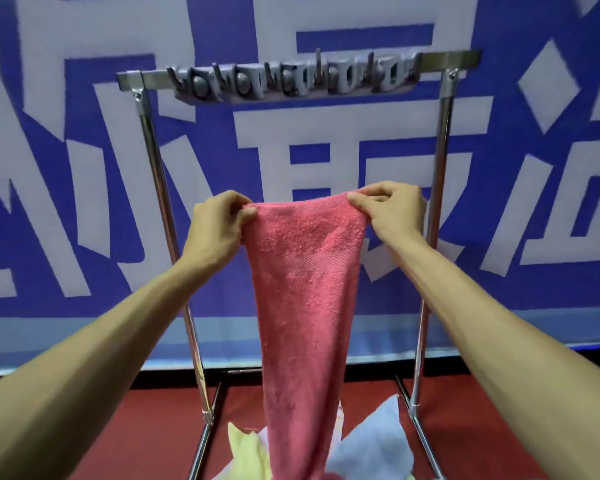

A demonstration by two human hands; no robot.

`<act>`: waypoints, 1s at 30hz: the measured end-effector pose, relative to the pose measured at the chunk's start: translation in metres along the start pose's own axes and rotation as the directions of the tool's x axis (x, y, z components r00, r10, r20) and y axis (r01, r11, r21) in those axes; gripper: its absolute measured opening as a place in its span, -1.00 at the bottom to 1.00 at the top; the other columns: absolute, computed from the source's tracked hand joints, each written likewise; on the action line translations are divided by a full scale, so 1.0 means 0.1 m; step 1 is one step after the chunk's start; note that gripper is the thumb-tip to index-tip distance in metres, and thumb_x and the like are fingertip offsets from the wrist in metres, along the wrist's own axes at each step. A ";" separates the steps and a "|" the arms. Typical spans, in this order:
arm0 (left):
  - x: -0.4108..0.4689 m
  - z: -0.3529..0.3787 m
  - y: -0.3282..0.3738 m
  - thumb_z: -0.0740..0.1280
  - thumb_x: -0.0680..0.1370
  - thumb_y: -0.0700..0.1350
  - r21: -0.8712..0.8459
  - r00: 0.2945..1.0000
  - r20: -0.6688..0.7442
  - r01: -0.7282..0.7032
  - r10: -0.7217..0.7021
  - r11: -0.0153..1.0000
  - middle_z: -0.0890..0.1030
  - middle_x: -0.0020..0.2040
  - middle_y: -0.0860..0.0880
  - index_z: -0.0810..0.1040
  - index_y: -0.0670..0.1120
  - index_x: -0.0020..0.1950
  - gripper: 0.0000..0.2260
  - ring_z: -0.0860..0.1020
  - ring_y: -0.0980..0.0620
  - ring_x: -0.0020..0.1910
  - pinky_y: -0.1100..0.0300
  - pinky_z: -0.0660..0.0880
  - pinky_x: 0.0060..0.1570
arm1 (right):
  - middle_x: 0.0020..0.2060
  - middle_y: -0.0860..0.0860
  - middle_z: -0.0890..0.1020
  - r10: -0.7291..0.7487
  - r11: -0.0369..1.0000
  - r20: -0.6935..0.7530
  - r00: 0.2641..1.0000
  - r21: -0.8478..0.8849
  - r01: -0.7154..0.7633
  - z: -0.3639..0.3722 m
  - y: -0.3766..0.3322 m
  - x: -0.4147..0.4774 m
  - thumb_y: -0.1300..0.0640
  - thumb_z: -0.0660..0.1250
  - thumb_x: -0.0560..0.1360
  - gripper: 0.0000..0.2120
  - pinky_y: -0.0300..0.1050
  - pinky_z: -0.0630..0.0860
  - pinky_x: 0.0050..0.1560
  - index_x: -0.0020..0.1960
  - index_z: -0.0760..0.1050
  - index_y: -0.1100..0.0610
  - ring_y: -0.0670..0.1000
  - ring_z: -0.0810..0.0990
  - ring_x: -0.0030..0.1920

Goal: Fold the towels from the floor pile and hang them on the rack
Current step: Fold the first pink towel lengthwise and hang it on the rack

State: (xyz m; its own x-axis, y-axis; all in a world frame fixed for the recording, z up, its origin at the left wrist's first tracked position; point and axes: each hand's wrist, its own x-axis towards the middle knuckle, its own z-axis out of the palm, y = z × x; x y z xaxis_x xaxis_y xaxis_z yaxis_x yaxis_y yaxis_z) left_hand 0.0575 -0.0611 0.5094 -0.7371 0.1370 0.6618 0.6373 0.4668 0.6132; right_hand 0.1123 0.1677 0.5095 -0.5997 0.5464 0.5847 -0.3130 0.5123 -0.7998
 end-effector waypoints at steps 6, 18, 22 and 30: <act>0.49 -0.35 0.59 0.33 0.56 -0.11 -0.033 0.941 -0.307 -0.163 0.145 0.986 0.66 -0.10 -0.06 0.63 -0.15 0.03 -0.85 0.59 0.02 -0.13 0.13 0.54 0.00 | -0.32 -0.11 0.62 -0.221 0.971 -0.157 0.963 0.061 0.232 -0.14 -0.86 0.44 0.18 0.41 0.47 -0.94 -0.18 0.59 -0.11 -0.15 0.63 0.05 -0.13 0.61 -0.25; 0.42 -0.13 0.49 0.37 0.53 -0.17 -0.100 0.973 -0.207 -0.129 0.106 0.987 0.62 -0.19 0.00 0.64 -0.12 0.01 -0.90 0.62 -0.04 -0.18 -0.07 0.60 -0.07 | -0.25 -0.03 0.62 -0.216 0.976 -0.128 0.968 -0.051 0.211 -0.16 -0.49 0.44 0.15 0.32 0.53 -0.95 0.11 0.59 -0.09 -0.11 0.51 0.06 0.06 0.61 -0.11; 0.25 0.13 0.25 0.38 0.52 -0.19 -0.111 0.997 -0.062 -0.043 0.036 0.993 0.66 -0.18 -0.05 0.65 -0.14 0.01 -0.90 0.64 -0.02 -0.16 0.00 0.61 -0.05 | -0.13 -0.02 0.68 -0.228 0.971 -0.073 0.971 -0.097 0.220 -0.18 -0.02 0.29 0.16 0.33 0.53 -0.89 -0.03 0.60 -0.02 0.01 0.62 0.08 -0.02 0.64 -0.05; -0.37 0.84 -0.48 0.31 0.57 -0.20 -0.356 0.858 0.308 0.505 -0.412 0.786 0.51 -0.32 -0.08 0.58 -0.19 -0.11 -0.90 0.47 0.13 -0.47 0.32 0.51 -0.47 | -0.29 -0.03 0.65 0.189 0.982 0.076 0.979 -0.012 -0.188 0.07 1.05 -0.14 0.21 0.38 0.46 -0.92 -0.28 0.49 -0.19 -0.15 0.66 0.12 -0.12 0.57 -0.26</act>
State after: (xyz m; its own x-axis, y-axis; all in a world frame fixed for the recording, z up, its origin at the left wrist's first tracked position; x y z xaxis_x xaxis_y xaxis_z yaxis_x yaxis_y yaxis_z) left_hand 0.0357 -0.0153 0.4193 -0.9638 0.1946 0.1821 0.2085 0.1253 0.9700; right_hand 0.0823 0.2093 0.4161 -0.7021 0.5813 0.4112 -0.1853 0.4085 -0.8938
